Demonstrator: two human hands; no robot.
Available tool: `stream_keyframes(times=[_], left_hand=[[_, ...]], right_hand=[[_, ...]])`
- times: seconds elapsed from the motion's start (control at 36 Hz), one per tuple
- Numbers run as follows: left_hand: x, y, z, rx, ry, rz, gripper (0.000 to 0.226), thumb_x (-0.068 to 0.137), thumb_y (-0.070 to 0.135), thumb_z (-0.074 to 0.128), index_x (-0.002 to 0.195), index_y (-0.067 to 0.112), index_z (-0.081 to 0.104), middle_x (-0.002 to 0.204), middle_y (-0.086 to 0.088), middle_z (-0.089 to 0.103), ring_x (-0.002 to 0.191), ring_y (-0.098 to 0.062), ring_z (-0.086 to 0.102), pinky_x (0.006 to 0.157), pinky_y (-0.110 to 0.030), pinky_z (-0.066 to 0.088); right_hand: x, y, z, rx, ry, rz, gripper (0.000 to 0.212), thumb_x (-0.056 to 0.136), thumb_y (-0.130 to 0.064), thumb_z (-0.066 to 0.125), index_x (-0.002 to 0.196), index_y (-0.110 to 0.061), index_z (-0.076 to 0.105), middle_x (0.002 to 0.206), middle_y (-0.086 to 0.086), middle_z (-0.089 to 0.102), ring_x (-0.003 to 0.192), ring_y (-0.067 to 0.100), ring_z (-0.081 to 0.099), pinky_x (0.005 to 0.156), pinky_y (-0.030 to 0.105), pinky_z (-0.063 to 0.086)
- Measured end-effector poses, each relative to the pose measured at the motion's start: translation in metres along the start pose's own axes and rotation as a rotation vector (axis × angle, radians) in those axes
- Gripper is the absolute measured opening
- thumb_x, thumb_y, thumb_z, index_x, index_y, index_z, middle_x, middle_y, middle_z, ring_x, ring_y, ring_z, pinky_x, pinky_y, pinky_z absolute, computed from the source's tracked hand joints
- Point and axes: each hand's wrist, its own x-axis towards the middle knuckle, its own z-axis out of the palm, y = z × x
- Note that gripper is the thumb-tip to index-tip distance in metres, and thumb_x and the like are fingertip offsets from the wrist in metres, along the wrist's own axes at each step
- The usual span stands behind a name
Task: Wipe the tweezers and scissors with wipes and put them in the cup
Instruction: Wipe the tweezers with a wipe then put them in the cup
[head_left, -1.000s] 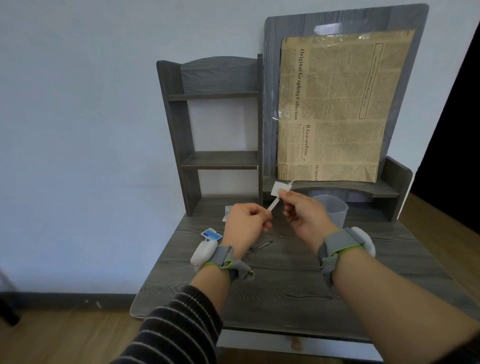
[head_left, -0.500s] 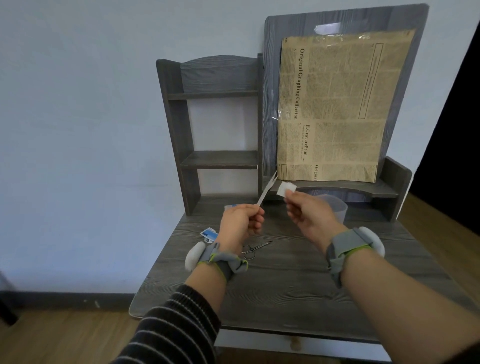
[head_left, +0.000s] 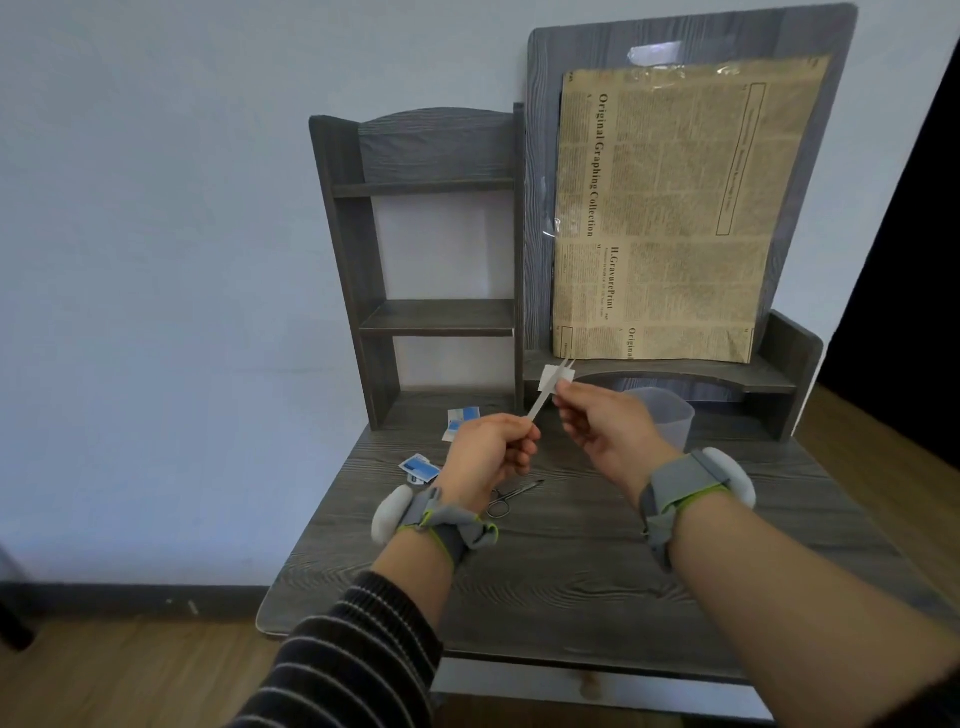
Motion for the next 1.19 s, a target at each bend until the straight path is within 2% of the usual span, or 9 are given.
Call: stream_keyframes(times=[0.36, 0.5, 0.64, 0.75, 0.97, 1.08, 1.19], left_hand=[[0.000, -0.001, -0.001, 0.237, -0.012, 0.083, 0.029, 0.090, 0.004, 0.052, 0.064, 0.009, 0.062, 0.044, 0.005, 0.055, 0.038, -0.005, 0.047, 0.047, -0.018, 0.042], [0.000, -0.001, 0.002, 0.257, 0.019, 0.118, 0.030, 0.090, 0.002, 0.051, 0.063, 0.009, 0.062, 0.043, 0.005, 0.055, 0.036, -0.002, 0.046, 0.043, -0.013, 0.042], [0.003, -0.006, 0.000, 0.292, 0.118, 0.151, 0.028, 0.088, 0.008, 0.056, 0.062, 0.015, 0.064, 0.048, 0.005, 0.058, 0.045, -0.009, 0.049, 0.050, -0.021, 0.041], [0.004, -0.010, -0.003, 0.268, 0.235, 0.204, 0.021, 0.081, 0.013, 0.066, 0.061, 0.019, 0.066, 0.050, 0.006, 0.059, 0.049, -0.011, 0.050, 0.054, -0.026, 0.043], [0.003, -0.002, -0.004, 0.224, 0.164, 0.192, 0.014, 0.082, 0.010, 0.067, 0.069, 0.013, 0.068, 0.059, 0.001, 0.059, 0.052, -0.007, 0.051, 0.050, -0.019, 0.045], [0.004, -0.001, -0.004, 0.175, 0.139, 0.152, 0.011, 0.084, 0.010, 0.065, 0.074, 0.010, 0.069, 0.061, 0.000, 0.059, 0.051, -0.006, 0.051, 0.048, -0.017, 0.044], [0.004, 0.001, -0.001, 0.018, 0.092, 0.047, 0.016, 0.088, 0.008, 0.059, 0.073, 0.007, 0.065, 0.057, 0.001, 0.056, 0.045, -0.004, 0.048, 0.044, -0.014, 0.043]], right_hand=[[0.008, -0.011, -0.008, -0.009, 0.100, -0.004, 0.014, 0.086, -0.014, 0.061, 0.072, -0.013, 0.059, 0.069, 0.001, 0.059, 0.057, 0.008, 0.049, 0.055, 0.019, 0.042], [0.005, -0.003, -0.005, -0.063, 0.059, -0.023, 0.015, 0.086, -0.013, 0.062, 0.071, -0.012, 0.060, 0.067, 0.001, 0.058, 0.057, 0.008, 0.049, 0.054, 0.019, 0.042], [0.002, 0.002, -0.005, -0.090, -0.010, -0.001, 0.013, 0.086, -0.012, 0.060, 0.074, -0.012, 0.061, 0.068, 0.002, 0.058, 0.059, 0.008, 0.049, 0.056, 0.020, 0.042], [0.003, 0.003, -0.006, -0.099, 0.009, -0.025, 0.012, 0.086, -0.010, 0.061, 0.074, -0.011, 0.062, 0.069, 0.003, 0.059, 0.059, 0.009, 0.049, 0.058, 0.021, 0.041], [0.008, -0.012, -0.010, -0.009, 0.089, -0.018, 0.009, 0.084, -0.012, 0.063, 0.075, -0.012, 0.062, 0.069, 0.001, 0.060, 0.059, 0.007, 0.050, 0.057, 0.019, 0.043], [0.010, -0.015, -0.014, -0.010, 0.074, -0.015, 0.008, 0.085, -0.014, 0.062, 0.077, -0.012, 0.062, 0.070, 0.000, 0.061, 0.060, 0.006, 0.052, 0.057, 0.019, 0.045], [0.006, -0.012, -0.012, -0.007, 0.024, -0.008, 0.008, 0.086, -0.014, 0.061, 0.079, -0.012, 0.062, 0.072, 0.000, 0.062, 0.062, 0.007, 0.053, 0.061, 0.021, 0.046]])
